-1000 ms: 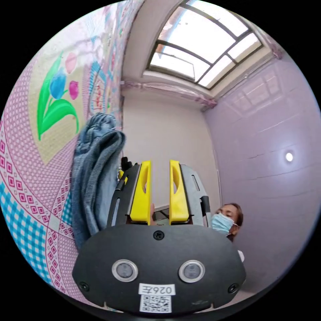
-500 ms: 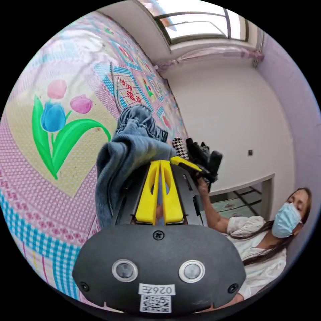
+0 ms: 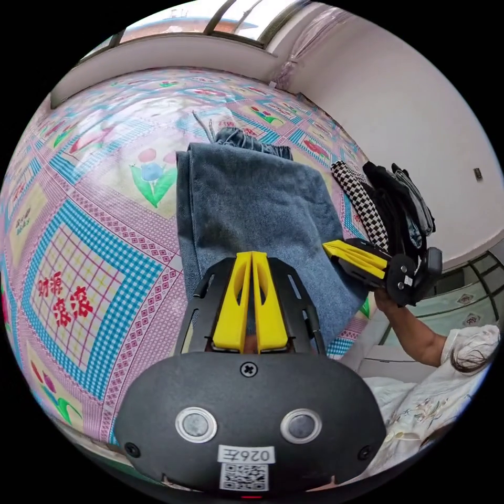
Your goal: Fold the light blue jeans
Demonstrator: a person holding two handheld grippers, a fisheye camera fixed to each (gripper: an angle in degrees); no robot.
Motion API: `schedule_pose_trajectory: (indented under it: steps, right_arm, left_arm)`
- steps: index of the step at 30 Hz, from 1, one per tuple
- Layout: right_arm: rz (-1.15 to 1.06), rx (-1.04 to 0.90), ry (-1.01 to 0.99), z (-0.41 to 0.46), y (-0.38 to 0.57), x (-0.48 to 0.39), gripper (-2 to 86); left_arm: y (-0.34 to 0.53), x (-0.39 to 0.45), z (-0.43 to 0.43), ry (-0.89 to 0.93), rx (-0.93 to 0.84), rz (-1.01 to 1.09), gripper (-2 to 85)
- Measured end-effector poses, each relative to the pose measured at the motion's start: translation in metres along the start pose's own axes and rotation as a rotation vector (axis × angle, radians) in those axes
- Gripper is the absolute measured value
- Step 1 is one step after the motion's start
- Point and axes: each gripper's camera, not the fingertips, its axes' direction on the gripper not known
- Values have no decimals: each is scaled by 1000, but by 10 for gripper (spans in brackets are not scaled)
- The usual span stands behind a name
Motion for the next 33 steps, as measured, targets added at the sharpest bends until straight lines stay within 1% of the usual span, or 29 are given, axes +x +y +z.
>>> schedule_pose_trajectory:
  steps: [3, 5, 7, 8, 9, 10, 11, 12, 13, 14, 15, 17, 18, 19, 20, 21, 22, 23, 24, 25, 26, 28, 29, 31, 33]
  right_arm:
    - [31, -52, 13, -20, -5, -11, -9]
    - [72, 39, 94, -64, 9, -26, -9]
    - [62, 112, 134, -93, 25, -47, -9]
    - [60, 123, 130, -102, 35, -62, -9]
    - [59, 109, 120, -101, 39, -70, -9]
    - [39, 35, 92, -87, 46, -85, -9]
    - [11, -107, 75, -58, 52, -99, -9]
    - [18, -125, 75, -48, 57, -104, -9]
    - [67, -12, 99, -56, 68, -108, -9]
    - [106, -46, 68, -58, 69, -105, -9]
    - [129, -63, 47, -62, 68, -102, -9]
    - [234, -111, 9, -84, 71, -88, -9]
    - [256, -93, 21, -95, 74, -85, -9]
    - [299, -22, 57, -124, 82, -81, -9]
    - [339, 71, 85, -160, 92, -78, -8]
    - [355, 134, 95, -181, 99, -78, -8]
    - [385, 289, 118, -227, 114, -79, -7]
    - [400, 471, 147, -276, 133, -85, -4]
    - [400, 568, 165, -300, 143, -90, -3]
    - [385, 752, 210, -342, 163, -101, 3]
    - [371, 912, 266, -379, 182, -114, 2]
    - [336, 1064, 303, -421, 201, -130, -6]
    - [295, 1074, 268, -444, 206, -136, -8]
    - [208, 979, 218, -471, 200, -141, -9]
    - [164, 1000, 292, -489, 203, -155, -10]
  left_arm:
    - [40, 36, -25, -108, 160, 93, -10]
    - [72, 57, -33, -175, 211, 160, -10]
    - [116, 72, -14, -265, 245, 212, -10]
    - [126, 73, -3, -273, 240, 217, -10]
    - [137, 69, 28, -270, 197, 231, -10]
    - [143, 60, 70, -267, 104, 243, -10]
    - [145, 53, 94, -272, 44, 241, -10]
    - [153, 38, 126, -249, 46, 234, -10]
    - [163, 27, 133, -204, 121, 219, -10]
    - [164, 20, 137, -173, 111, 178, -10]
    - [166, 9, 140, -133, 81, 88, -10]
    - [176, 3, 134, -146, 91, 47, -10]
    - [189, 4, 119, -170, 169, 50, -10]
    - [205, 5, 99, -183, 266, 59, -10]
    - [214, 5, 87, -182, 313, 62, -10]
    - [233, 6, 61, -174, 416, 72, -10]
    - [256, 8, 33, -163, 535, 89, -10]
    - [268, 9, 18, -157, 600, 101, -10]
    - [294, 13, -10, -141, 744, 140, -10]
    - [322, 19, -35, -125, 897, 208, -10]
    - [336, 23, -46, -119, 973, 250, -10]
    - [387, 42, -78, -128, 1255, 489, -10]
    - [397, 45, -84, -123, 1305, 529, -10]
    - [429, 52, -103, -95, 1429, 633, -10]
    - [450, 54, -114, -54, 1472, 691, -10]
